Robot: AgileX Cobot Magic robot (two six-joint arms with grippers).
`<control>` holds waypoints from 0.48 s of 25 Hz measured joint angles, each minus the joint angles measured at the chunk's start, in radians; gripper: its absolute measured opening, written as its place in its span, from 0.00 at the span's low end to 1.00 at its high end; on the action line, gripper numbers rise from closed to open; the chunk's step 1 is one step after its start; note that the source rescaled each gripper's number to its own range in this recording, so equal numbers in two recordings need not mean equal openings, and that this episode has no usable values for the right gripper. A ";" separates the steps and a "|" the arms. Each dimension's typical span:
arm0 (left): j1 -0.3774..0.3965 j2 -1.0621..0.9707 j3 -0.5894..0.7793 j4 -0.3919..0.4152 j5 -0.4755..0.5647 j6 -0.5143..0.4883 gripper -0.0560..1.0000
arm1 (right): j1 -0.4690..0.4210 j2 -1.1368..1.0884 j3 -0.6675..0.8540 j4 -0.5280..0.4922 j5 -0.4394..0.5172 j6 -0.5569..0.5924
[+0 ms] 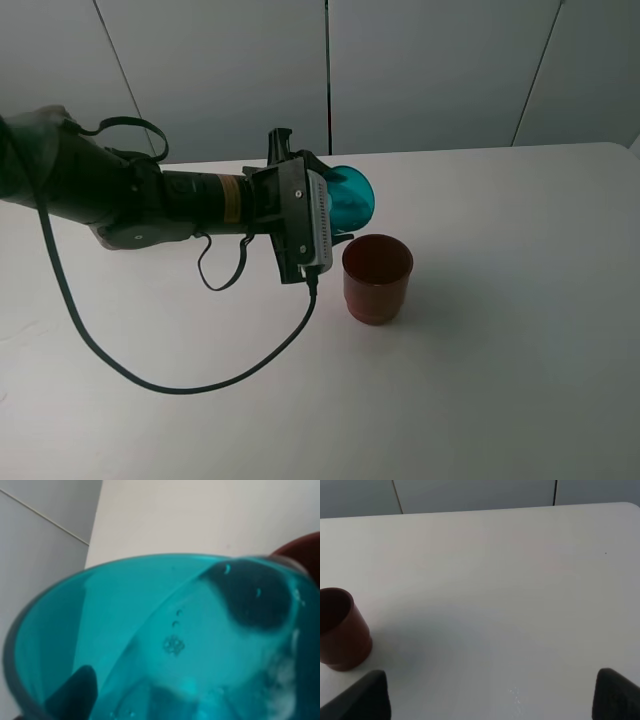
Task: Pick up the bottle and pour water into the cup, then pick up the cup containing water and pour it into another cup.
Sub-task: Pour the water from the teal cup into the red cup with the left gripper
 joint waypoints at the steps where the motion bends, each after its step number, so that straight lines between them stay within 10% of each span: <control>1: -0.006 0.000 0.000 -0.007 0.007 0.015 0.11 | 0.000 0.000 0.000 0.000 0.000 0.000; 12: -0.015 0.000 0.000 -0.034 0.031 0.086 0.11 | 0.000 0.000 0.000 0.000 0.000 0.000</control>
